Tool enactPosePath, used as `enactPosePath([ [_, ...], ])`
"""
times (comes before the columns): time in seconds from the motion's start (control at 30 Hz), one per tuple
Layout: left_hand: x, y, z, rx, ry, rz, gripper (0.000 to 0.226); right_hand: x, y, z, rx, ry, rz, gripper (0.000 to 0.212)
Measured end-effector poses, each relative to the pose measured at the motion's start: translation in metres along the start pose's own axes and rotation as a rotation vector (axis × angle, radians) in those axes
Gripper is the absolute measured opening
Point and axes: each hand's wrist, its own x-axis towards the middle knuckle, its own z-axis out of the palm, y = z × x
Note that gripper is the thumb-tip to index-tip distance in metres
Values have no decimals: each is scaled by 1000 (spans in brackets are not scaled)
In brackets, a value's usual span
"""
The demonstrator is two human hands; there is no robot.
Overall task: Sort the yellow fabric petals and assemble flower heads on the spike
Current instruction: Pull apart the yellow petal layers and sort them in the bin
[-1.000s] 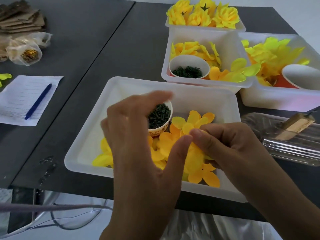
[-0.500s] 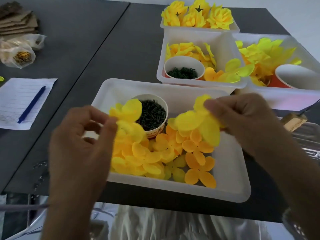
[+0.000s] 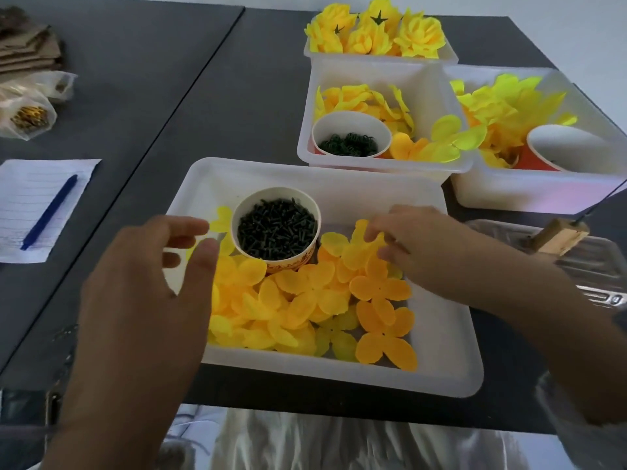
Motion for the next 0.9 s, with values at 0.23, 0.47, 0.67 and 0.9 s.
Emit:
enactPosePath([
  [0.23, -11, 30, 21, -25, -20, 62, 32, 4, 0, 15, -288, 23, -182, 16],
  [0.47, -26, 51, 39, -158, -181, 85, 26, -26, 7, -33, 323, 149, -211, 11],
  [0.67, -27, 60, 56, -335, -235, 50, 19, -36, -6, -20, 902, 127, -78, 16],
  [0.9, -27, 59, 53, -353, -319, 86, 20, -51, -5, -8, 906, -157, -90, 18],
])
